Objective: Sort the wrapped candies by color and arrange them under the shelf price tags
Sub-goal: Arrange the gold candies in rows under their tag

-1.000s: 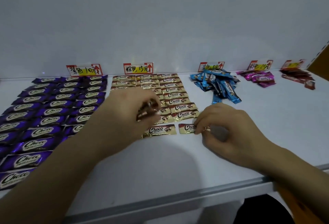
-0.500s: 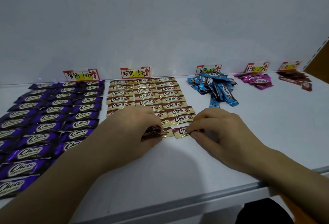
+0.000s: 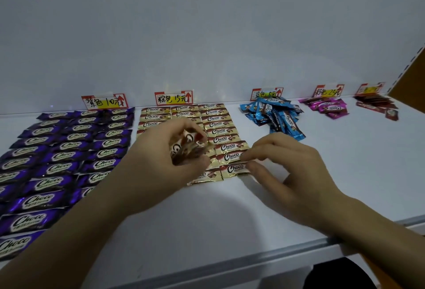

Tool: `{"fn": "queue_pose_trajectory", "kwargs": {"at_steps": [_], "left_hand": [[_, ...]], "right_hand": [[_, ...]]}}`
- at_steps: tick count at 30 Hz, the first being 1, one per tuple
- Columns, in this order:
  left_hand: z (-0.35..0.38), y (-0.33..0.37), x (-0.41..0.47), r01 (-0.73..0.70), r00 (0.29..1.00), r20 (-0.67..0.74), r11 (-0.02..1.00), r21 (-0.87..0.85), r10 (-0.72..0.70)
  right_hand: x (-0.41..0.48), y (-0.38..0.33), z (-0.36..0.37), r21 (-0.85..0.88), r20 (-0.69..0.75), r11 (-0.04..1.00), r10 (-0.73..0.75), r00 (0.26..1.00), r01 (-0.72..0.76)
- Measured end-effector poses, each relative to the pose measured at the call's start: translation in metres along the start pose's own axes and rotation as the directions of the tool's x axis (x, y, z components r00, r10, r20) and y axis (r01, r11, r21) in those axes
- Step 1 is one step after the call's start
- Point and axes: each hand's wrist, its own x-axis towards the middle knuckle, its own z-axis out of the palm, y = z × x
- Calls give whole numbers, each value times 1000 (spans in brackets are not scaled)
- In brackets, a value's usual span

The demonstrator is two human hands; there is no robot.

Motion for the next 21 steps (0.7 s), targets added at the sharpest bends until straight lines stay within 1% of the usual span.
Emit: {"fn": "queue_pose_trajectory", "kwargs": {"at_steps": [1, 2, 3, 4, 5, 7, 8, 9, 11, 14, 16, 18, 21], "left_hand": [[-2, 2, 0, 122, 992, 59, 974, -191, -113], [-3, 5, 1, 255, 964, 166, 896, -365, -207], [-6, 9, 0, 351, 932, 266, 800, -486, -248], [-8, 11, -1, 396, 912, 331, 733, -553, -244], [-10, 13, -3, 381, 912, 362, 733, -564, -196], [-15, 18, -8, 268, 928, 362, 835, -481, -89], [-17, 21, -11, 236, 930, 360, 864, -445, -69], [-18, 23, -15, 245, 932, 352, 863, -442, -84], [-20, 24, -25, 268, 948, 283, 841, -470, -144], [-27, 18, -38, 203, 979, 68, 897, -393, -192], [-35, 10, -44, 177, 974, -44, 876, -449, -220], [-43, 4, -53, 131, 967, -127, 861, -492, -220], [-47, -1, -69, 25, 958, -215, 798, -603, -193]], "right_hand": [[4, -6, -2, 69, -52, 997, 22, 998, -18], [8, -14, -2, 174, -72, 983, 70, 995, -57], [14, -22, -2, 301, -55, 947, 134, 990, -111], [20, -30, 0, 416, -5, 894, 186, 982, -167], [26, -38, 2, 497, 48, 842, 216, 975, -211], [37, -50, 8, 580, 102, 778, 225, 969, -241], [41, -55, 10, 605, 107, 759, 221, 969, -240], [45, -59, 11, 623, 106, 746, 219, 970, -237], [50, -64, 12, 641, 107, 730, 220, 970, -236], [54, -70, 16, 640, 118, 729, 220, 968, -244], [55, -74, 19, 671, 155, 686, 241, 958, -281], [54, -78, 23, 687, 197, 652, 258, 946, -321], [48, -82, 30, 620, 228, 723, 207, 951, -306]]}}
